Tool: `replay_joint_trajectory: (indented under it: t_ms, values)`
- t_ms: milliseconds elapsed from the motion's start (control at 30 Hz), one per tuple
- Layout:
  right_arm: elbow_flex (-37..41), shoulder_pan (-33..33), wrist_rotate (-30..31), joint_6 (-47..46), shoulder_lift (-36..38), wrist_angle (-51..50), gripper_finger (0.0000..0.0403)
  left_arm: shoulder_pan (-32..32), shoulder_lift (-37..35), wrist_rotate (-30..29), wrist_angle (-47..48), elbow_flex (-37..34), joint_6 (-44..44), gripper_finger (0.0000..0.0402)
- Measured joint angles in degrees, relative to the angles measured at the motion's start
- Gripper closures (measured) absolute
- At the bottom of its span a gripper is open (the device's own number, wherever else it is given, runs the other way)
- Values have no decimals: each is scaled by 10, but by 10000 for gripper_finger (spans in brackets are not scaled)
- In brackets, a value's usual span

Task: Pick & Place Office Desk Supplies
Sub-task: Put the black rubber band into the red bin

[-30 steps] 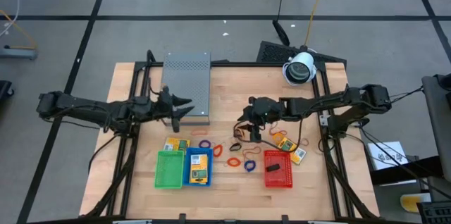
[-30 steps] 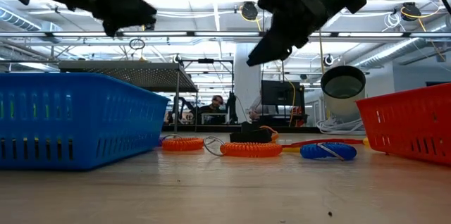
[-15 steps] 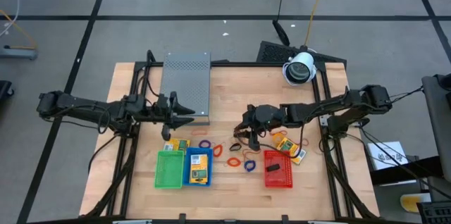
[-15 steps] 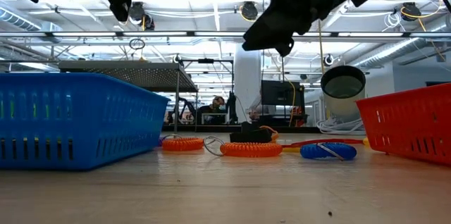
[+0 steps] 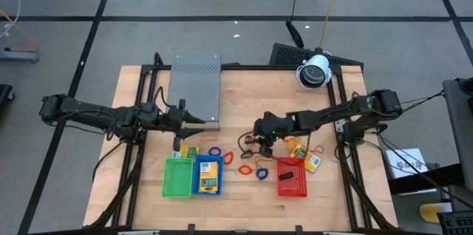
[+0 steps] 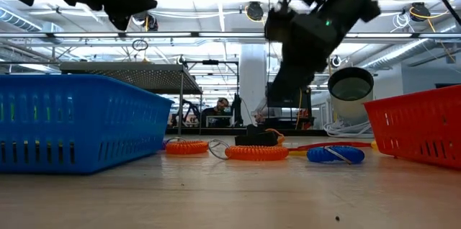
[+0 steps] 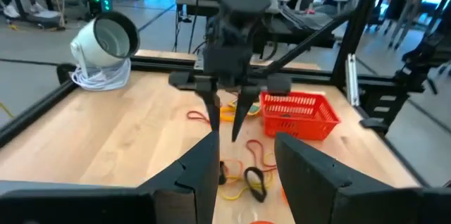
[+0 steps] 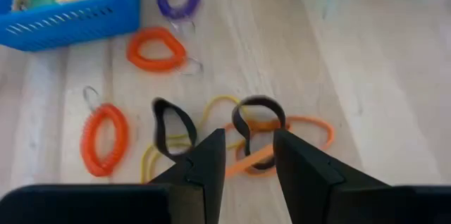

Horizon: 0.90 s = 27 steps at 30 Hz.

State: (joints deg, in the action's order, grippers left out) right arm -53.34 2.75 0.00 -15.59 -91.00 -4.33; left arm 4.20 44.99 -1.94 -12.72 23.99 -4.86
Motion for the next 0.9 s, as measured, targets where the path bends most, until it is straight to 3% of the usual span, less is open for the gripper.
replay_joint_trajectory:
  t_ms: [500, 900]
  values:
    - [-63, -24, -33, 17, -129, 33, 297, -12, 0, -1, 24, 0, 2, 256]
    - [-60, -23, -30, 31, -143, 35, 329, -12, 0, -6, 53, 0, 0, 256]
